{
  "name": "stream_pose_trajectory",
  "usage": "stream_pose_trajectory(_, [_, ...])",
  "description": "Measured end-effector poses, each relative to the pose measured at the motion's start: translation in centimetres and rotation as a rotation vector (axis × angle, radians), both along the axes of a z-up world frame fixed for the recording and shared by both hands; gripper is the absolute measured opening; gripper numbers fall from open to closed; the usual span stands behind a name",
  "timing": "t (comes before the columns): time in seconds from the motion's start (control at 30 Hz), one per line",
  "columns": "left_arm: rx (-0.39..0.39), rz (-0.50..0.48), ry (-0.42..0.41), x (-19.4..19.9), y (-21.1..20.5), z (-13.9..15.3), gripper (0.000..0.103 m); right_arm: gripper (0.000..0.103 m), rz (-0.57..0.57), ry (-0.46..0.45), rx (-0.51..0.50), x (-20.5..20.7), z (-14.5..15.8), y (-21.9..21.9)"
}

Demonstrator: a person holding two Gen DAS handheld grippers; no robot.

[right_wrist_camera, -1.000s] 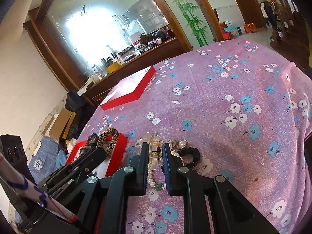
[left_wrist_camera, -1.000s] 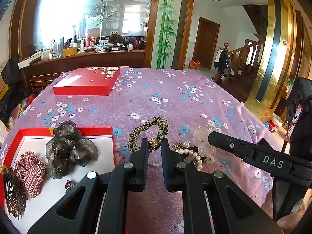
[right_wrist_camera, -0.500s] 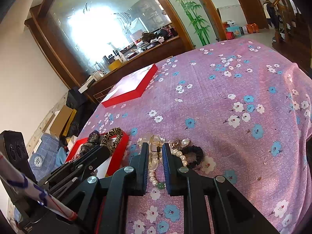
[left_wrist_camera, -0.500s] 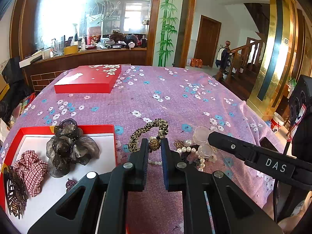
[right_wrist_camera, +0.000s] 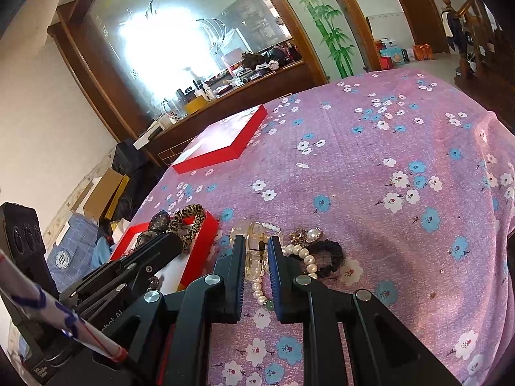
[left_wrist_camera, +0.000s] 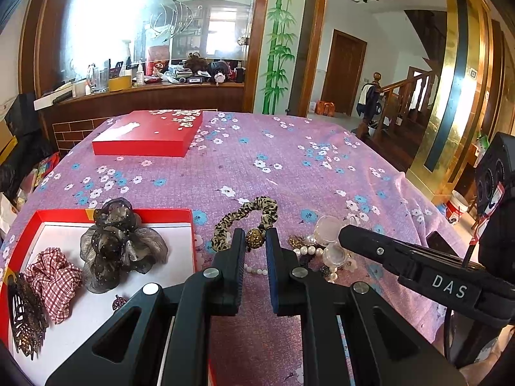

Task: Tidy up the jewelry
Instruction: 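Carry the leopard bracelet into the tray with left while right carries the clear claw clip there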

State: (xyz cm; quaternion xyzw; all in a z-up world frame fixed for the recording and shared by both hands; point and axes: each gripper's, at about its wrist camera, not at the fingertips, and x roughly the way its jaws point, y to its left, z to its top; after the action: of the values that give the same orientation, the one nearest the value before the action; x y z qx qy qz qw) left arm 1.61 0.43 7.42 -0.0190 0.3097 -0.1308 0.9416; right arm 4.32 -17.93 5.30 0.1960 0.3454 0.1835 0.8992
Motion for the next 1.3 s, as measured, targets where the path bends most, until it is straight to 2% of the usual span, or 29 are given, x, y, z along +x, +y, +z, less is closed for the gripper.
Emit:
stream_pose_trajectory(0.2, [-0.008, 0.017, -0.001, 0.1, 0.4, 0.2, 0.012, 0.015, 0.008, -0.014, -0.006, -0.1, 0.1, 0.2])
stream_pose_trajectory(0.43, [-0.060, 0.057, 0.013, -0.3, 2.4, 0.9, 0.012, 0.015, 0.014, -0.040, -0.028, -0.5, 0.4, 0.7])
stream_pose_trajectory(0.5, [-0.081, 0.073, 0.007, -1.3, 3.9, 1.3, 0.012, 0.015, 0.019, -0.045, -0.034, -0.6, 0.4, 0.9])
stream_pose_trajectory(0.73, [-0.071, 0.172, 0.020, -5.4, 10.7, 0.9, 0.012, 0.015, 0.039, -0.052, -0.039, -1.3, 0.7, 1.8])
stream_pose_trajectory(0.87, [-0.088, 0.220, 0.043, -7.1, 14.3, 0.3, 0.012, 0.015, 0.110, -0.031, 0.006, -2.1, 1.1, 3.8])
stream_pose_trajectory(1.0, [-0.104, 0.244, 0.063, -7.4, 16.1, -0.7, 0.012, 0.015, 0.210, 0.001, 0.030, -3.0, 1.3, 7.0])
stream_pose_trajectory(1.17, [-0.120, 0.241, 0.095, -6.5, 16.2, -1.8, 0.012, 0.016, 0.285, 0.012, -0.026, -3.2, 1.2, 11.1])
stream_pose_trajectory(1.3, [-0.122, 0.237, 0.115, -5.7, 16.0, -2.7, 0.012, 0.016, 0.319, 0.056, -0.056, -2.0, 0.4, 13.7])
